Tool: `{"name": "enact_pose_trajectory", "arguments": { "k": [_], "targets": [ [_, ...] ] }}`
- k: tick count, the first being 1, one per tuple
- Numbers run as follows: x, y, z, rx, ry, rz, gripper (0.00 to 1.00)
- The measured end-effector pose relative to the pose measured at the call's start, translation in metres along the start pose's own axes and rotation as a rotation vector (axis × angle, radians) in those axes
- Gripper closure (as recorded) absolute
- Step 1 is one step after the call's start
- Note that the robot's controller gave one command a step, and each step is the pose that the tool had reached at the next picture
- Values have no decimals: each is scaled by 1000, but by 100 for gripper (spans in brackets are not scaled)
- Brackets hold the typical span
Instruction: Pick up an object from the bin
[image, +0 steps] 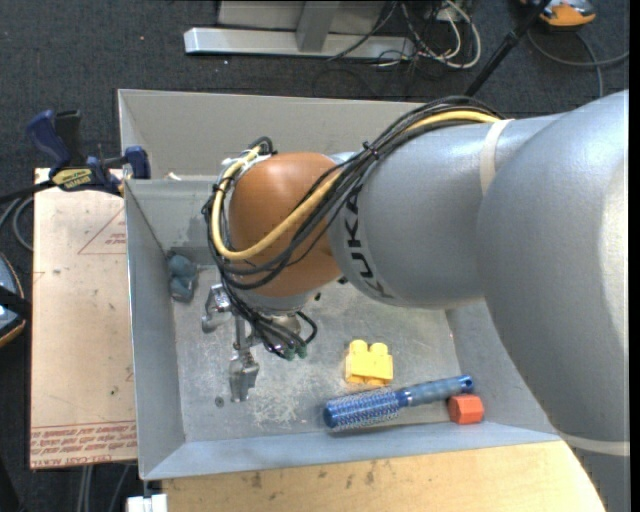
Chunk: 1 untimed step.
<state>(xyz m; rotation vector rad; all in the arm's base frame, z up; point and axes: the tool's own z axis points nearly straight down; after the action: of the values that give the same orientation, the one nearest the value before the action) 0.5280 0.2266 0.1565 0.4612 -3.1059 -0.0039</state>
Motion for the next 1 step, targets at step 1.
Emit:
{"name": "enact_pose_trajectory", "arguments": {
  "k": [1],
  "targets": [
    [67,-54,-13,3,0,-222,0]
  ]
}}
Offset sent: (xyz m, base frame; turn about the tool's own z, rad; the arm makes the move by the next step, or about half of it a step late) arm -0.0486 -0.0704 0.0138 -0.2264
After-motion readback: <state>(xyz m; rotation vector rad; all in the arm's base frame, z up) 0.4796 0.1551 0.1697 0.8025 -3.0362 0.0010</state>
